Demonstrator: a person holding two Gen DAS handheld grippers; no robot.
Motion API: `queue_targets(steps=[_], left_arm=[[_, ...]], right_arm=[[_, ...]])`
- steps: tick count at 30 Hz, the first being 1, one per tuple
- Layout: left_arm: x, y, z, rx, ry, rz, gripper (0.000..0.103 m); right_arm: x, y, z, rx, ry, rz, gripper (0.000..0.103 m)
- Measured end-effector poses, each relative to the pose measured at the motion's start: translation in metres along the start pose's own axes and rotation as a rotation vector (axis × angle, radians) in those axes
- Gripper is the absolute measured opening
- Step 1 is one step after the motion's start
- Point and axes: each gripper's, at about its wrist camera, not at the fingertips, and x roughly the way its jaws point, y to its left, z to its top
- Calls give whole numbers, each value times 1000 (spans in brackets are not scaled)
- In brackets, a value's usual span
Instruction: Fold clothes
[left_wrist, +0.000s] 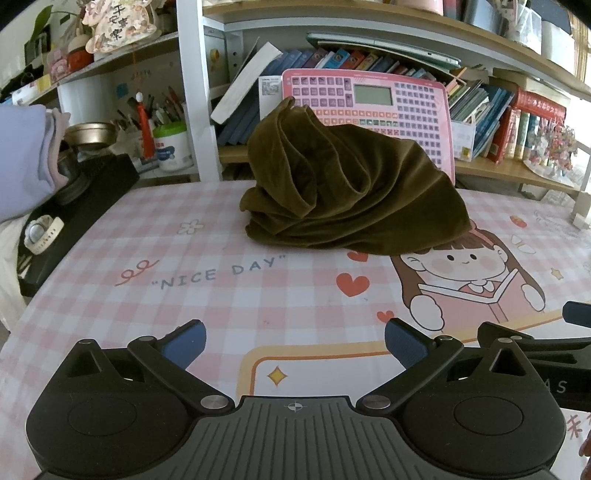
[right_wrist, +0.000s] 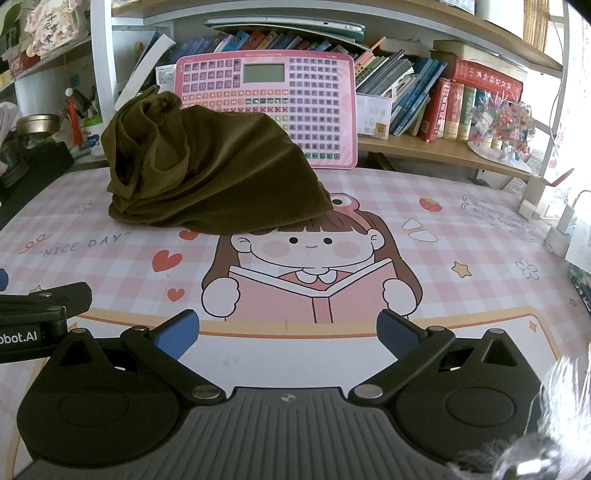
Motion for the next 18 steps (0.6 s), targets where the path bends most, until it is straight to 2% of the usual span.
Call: queue_targets(steps=[18], left_arm=[[-3, 0, -1, -1, 7, 4, 103]], right_arm=[[-3, -2, -1, 6, 6, -3, 103]])
